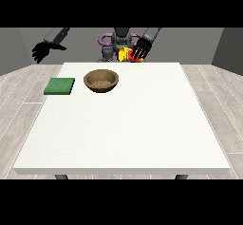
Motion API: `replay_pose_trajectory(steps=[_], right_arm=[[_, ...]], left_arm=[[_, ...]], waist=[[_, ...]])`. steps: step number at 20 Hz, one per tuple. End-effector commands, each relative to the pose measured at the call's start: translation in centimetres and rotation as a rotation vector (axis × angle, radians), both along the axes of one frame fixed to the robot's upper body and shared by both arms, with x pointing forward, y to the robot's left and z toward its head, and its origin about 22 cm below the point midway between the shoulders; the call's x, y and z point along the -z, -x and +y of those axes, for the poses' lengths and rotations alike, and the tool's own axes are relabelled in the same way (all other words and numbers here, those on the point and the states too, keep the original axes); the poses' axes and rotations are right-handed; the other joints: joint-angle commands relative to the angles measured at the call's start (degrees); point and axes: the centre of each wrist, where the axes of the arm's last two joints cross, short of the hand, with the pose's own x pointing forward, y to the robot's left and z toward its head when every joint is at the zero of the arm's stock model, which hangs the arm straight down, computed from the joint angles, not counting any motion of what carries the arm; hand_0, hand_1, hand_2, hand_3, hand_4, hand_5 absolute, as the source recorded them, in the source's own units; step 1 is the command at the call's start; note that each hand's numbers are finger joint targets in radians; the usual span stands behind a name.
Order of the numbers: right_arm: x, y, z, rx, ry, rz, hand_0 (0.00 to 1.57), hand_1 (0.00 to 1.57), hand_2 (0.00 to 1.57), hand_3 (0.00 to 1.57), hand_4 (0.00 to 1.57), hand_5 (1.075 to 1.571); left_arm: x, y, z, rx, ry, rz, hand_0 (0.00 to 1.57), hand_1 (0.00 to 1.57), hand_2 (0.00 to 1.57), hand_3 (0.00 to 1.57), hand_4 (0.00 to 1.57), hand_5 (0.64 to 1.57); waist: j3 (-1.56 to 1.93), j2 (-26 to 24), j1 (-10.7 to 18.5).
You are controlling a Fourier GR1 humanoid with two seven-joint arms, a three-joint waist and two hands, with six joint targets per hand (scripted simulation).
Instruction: Pick the cup and pour the ball into the bowl, then pick the bowl and place it on the pad
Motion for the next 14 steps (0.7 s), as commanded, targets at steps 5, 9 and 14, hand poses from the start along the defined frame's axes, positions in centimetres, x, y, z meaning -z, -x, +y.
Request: replay_pose_trajectory(steps=[5, 9, 14], right_arm=[[-1.0, -2.9, 1.6, -0.061, -0.009, -0.004, 0.00, 0.00, 0.00, 0.00, 0.00, 1.548], [-4.8, -5.3, 0.6, -0.042, 0.040, -0.080, 0.00, 0.00, 0.00, 0.03, 0.00, 1.533], [-3.7, -6.3, 2.8, -0.070, 0.044, -0.041, 0.00, 0.00, 0.00, 0.27, 0.00, 1.530]], left_arm=[[-2.5, 0.4, -4.9, -0.014, -0.207, -0.058, 0.82, 0.82, 1.57, 1.56, 0.88, 1.571], [-1.8, 0.5, -4.8, -0.002, -0.277, -0.153, 0.53, 0.53, 1.57, 1.57, 0.93, 1.569], [-3.5, 1.3, -7.5, 0.025, -0.439, -0.200, 0.46, 0.46, 1.57, 1.57, 0.89, 1.571]], waist=[[-0.01, 0.01, -3.35], [-0.04, 5.64, -2.35], [-0.02, 3.85, -2.51]])
